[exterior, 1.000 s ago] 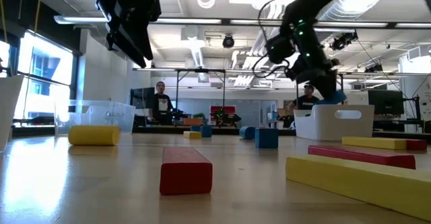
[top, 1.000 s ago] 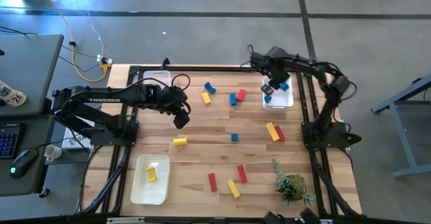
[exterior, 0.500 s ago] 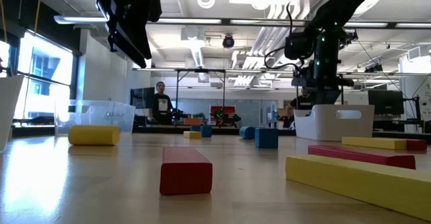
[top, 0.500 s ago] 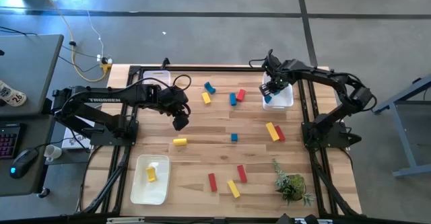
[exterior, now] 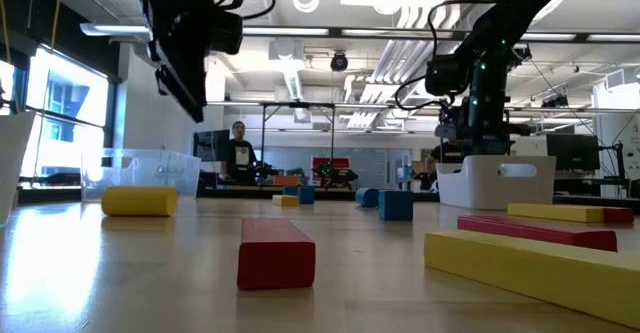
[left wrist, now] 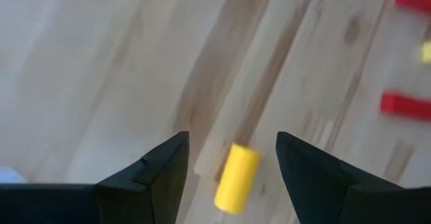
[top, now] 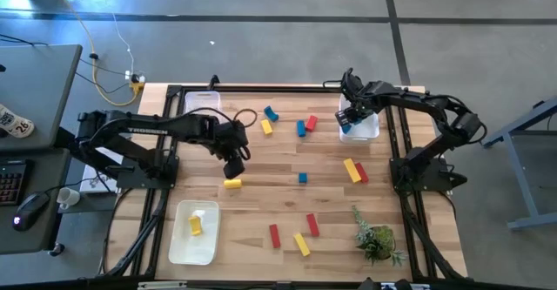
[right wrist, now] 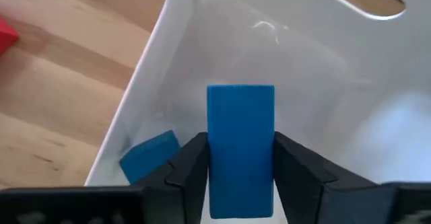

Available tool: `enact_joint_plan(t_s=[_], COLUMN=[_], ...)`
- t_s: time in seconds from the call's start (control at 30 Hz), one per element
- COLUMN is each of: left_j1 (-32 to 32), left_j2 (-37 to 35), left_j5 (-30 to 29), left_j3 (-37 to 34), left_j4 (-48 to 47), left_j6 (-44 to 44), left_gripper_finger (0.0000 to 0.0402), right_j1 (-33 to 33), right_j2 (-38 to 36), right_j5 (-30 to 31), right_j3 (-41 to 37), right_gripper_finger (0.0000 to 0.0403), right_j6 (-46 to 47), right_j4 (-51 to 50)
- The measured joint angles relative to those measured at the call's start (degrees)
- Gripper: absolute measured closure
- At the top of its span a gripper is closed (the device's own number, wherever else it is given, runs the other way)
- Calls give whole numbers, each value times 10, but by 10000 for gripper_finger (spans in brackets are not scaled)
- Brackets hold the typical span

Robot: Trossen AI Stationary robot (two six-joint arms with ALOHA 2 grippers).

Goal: Sort & place blocks by color
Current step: Put the blue block into the top white bin, then put the yellow block into the bottom white bin

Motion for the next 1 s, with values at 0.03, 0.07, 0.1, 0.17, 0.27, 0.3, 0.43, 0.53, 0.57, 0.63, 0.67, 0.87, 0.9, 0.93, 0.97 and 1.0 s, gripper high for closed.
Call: enact_joint_plan(t_s=[0.03,0.07,0.1,0.17,0.27,0.3,0.43,0.53,0.57,0.63,0.67,0.87,0.9,0.93,0.97,1.0], left_j1=[-5,-12,-20,-34,-54,-60,-78,-87,-90,-96,-98,-109,-111,-113,-114,-114], left_j2=[5,10,15,24,38,42,62,76,80,84,85,85,85,85,85,85], left_j5=[2,2,1,-3,-4,-4,-6,-6,-6,-8,-7,-8,-8,-8,-8,-7], left_j3=[0,0,0,0,0,0,0,-3,-7,-19,-25,-46,-52,-59,-66,-74], left_j4=[-8,-15,-23,-33,-36,-36,-35,-31,-29,-17,-5,13,16,26,37,48], left_j6=[8,18,28,49,74,79,88,88,88,86,80,58,58,58,58,57], left_gripper_finger=[190,190,190,190,190,190,190,190,190,190,190,190,190,190,190,190], right_j1=[0,0,0,0,0,0,0,0,0,0,0,0,0,0,0,0], right_j2=[0,0,0,0,0,0,0,0,0,0,0,0,0,0,0,0], right_j5=[3,5,5,0,-10,-12,-12,-12,-13,-12,-12,-12,-13,-12,-12,-12], right_j3=[0,0,0,4,20,26,53,74,80,93,98,120,121,123,123,123], right_gripper_finger=[250,242,236,226,221,221,221,220,220,220,220,219,219,219,219,219], right_j6=[0,0,0,-13,-26,-26,-34,-49,-53,-60,-62,-80,-82,-84,-87,-90], right_j4=[0,0,0,-1,-3,-6,-14,-21,-23,-27,-28,-30,-30,-30,-28,-27])
